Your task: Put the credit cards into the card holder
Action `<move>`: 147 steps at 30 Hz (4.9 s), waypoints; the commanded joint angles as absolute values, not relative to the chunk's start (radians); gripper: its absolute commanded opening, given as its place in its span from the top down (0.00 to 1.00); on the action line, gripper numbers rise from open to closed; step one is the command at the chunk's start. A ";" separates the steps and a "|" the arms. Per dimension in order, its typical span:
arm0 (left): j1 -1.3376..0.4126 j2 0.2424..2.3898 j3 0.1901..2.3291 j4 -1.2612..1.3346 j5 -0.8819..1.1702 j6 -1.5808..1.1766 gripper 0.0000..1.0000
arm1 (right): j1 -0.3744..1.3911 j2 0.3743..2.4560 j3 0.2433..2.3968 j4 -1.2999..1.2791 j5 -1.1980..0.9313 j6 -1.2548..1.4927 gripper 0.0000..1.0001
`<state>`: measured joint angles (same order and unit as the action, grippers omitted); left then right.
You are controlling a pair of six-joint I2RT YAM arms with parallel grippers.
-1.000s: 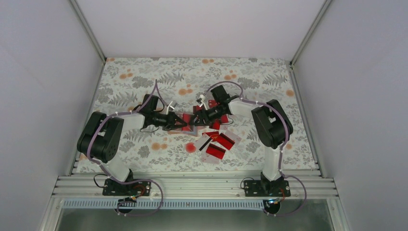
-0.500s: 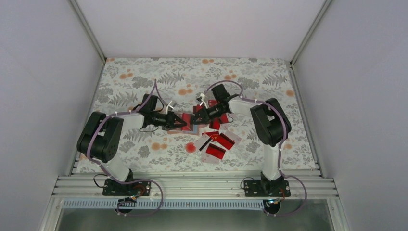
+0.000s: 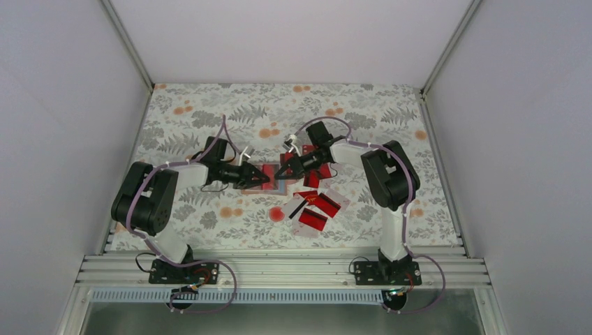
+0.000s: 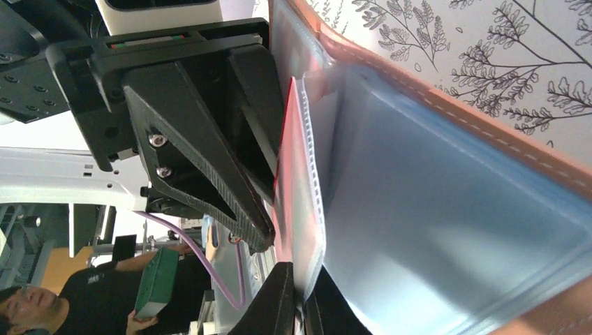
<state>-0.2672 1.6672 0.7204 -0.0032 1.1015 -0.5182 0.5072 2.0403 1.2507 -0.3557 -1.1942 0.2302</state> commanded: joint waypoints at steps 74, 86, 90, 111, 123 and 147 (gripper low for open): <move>-0.242 1.223 0.804 -0.654 0.224 -0.453 0.37 | 0.695 2.241 1.748 -0.647 -0.871 0.343 0.65; -0.243 1.133 0.945 -0.662 0.219 -0.374 0.28 | 0.688 1.920 1.827 -0.741 -0.513 0.261 0.32; -0.243 1.116 1.000 -0.667 0.197 -0.344 0.18 | 0.670 1.831 1.850 -0.747 -0.382 0.247 0.26; -0.244 0.938 0.989 -0.632 0.088 -0.285 0.00 | 0.612 1.557 1.662 -0.665 0.116 -0.039 0.01; -0.242 0.875 0.838 -0.588 0.114 -0.262 0.00 | 0.594 1.691 1.464 -0.774 0.082 -0.157 0.01; -0.243 0.889 0.808 -0.557 0.109 -0.258 0.00 | 0.446 2.104 1.603 -0.998 -0.057 0.093 0.08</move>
<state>-0.2478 0.8883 0.8154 -0.5713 0.1158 -0.2722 0.4500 2.0884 1.5673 -0.9688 -0.0566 0.0368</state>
